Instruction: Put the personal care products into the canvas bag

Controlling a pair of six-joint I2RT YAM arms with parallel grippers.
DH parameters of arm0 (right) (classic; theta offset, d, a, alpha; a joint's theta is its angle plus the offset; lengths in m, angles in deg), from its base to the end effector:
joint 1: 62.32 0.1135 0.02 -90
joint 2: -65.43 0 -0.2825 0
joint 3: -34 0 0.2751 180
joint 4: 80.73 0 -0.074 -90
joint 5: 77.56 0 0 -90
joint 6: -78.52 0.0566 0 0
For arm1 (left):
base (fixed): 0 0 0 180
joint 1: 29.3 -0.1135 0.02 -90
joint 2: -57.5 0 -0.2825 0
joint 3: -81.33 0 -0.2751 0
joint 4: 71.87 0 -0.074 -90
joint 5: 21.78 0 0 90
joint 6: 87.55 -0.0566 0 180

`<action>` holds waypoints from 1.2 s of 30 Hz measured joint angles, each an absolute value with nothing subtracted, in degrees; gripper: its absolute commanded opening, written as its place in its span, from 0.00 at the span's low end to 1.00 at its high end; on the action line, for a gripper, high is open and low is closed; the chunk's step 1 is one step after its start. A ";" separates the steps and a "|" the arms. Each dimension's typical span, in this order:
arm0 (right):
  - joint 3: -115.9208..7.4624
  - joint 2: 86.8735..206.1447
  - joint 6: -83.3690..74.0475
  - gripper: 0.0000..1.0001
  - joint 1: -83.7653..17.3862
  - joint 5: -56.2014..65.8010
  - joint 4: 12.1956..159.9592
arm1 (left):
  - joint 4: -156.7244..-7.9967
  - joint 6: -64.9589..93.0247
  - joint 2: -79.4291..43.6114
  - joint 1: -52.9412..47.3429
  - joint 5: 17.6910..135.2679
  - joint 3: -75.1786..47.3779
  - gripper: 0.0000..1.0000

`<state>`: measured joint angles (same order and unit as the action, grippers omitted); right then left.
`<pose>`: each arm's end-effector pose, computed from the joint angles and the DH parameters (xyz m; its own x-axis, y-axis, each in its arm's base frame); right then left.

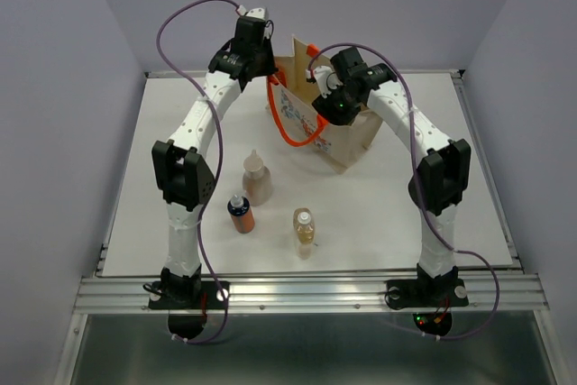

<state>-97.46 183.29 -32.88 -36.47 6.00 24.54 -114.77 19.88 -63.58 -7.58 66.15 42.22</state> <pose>0.4313 0.2160 0.3139 -0.5579 -0.6732 -0.4854 -0.7363 0.6713 -0.0847 0.5068 -0.1997 0.3975 -0.4491 -0.1433 -0.8819 0.2143 0.9410 -0.2620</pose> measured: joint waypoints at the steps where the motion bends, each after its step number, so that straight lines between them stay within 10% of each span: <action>1: -97.44 183.34 -32.93 0.10 -36.47 6.14 24.54 | -114.77 19.97 -63.58 -7.65 66.28 42.22 0.00; 8: -96.70 183.34 -33.02 0.23 -36.47 7.93 24.41 | -114.75 20.56 -64.10 -7.76 66.57 42.31 0.00; 26: -98.82 183.34 -33.61 0.95 -37.67 14.27 23.78 | -114.27 20.78 -65.13 -7.91 67.81 42.90 0.00; 36: -106.18 183.23 -31.31 1.00 -38.66 14.62 23.23 | -113.85 20.74 -65.44 -8.70 67.88 42.92 0.00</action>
<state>-106.18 183.23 -31.31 -38.66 14.62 23.23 -113.85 20.74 -65.44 -8.70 67.88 42.92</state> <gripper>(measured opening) 0.997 0.156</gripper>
